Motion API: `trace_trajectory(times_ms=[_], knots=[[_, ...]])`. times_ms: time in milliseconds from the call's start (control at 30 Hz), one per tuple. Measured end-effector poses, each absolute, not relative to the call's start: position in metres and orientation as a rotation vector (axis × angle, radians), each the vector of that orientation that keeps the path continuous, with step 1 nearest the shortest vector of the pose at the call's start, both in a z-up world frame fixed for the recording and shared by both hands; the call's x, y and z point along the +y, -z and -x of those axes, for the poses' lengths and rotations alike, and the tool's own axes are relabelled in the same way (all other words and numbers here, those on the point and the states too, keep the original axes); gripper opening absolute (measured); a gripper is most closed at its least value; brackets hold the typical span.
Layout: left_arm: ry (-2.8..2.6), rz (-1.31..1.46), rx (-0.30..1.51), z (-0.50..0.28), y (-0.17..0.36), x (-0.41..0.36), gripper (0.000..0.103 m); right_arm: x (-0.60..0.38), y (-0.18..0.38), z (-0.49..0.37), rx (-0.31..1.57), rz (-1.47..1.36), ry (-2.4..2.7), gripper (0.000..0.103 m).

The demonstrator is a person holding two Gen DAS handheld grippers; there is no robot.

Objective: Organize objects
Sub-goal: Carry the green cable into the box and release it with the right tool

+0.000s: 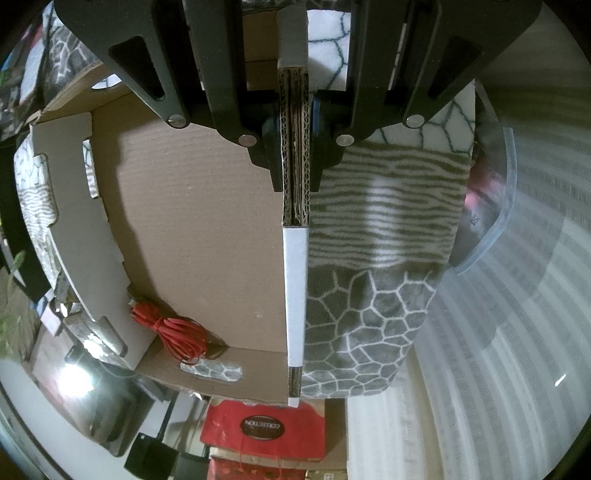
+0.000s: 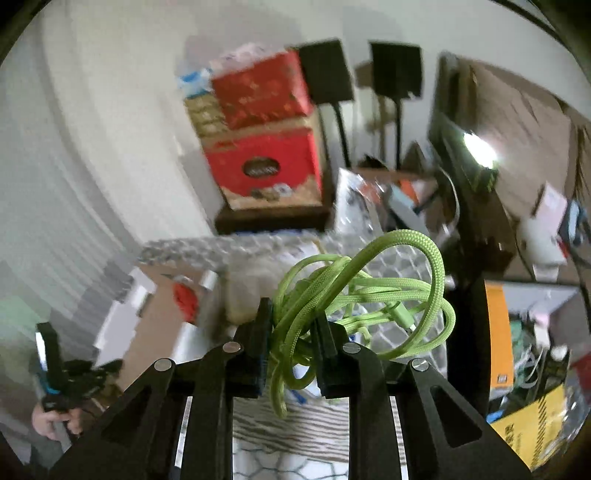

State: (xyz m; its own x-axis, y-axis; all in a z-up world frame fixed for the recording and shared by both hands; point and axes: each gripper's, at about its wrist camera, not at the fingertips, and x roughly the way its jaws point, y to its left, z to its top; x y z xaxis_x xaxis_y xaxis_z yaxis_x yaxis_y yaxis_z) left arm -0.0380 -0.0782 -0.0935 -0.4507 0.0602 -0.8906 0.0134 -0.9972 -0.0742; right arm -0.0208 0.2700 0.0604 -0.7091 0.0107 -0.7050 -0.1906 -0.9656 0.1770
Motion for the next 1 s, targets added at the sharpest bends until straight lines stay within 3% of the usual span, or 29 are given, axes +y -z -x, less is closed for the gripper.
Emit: trace_trajectory(times_ms=[200,400,733,1000], knots=[[-2.652,1.633,-0.110,0.038,0.094,-0.077,0.010,0.220,-0.099,0.036,0.307,1.146,-2.944,0.019],[-2.649,1.633,-0.107,0.038,0.094,-0.078,0.010,0.161,-0.104,0.075,0.272,1.251,-3.068,0.019],[-2.649,1.635,-0.110,0.038,0.094,-0.078,0.010,0.090,-0.061,0.133,0.272,1.446,-3.133,0.019],[-2.649,1.635,-0.111,0.038,0.094,-0.078,0.010,0.071,0.012,0.176,0.323,1.609,-3.101,0.019]])
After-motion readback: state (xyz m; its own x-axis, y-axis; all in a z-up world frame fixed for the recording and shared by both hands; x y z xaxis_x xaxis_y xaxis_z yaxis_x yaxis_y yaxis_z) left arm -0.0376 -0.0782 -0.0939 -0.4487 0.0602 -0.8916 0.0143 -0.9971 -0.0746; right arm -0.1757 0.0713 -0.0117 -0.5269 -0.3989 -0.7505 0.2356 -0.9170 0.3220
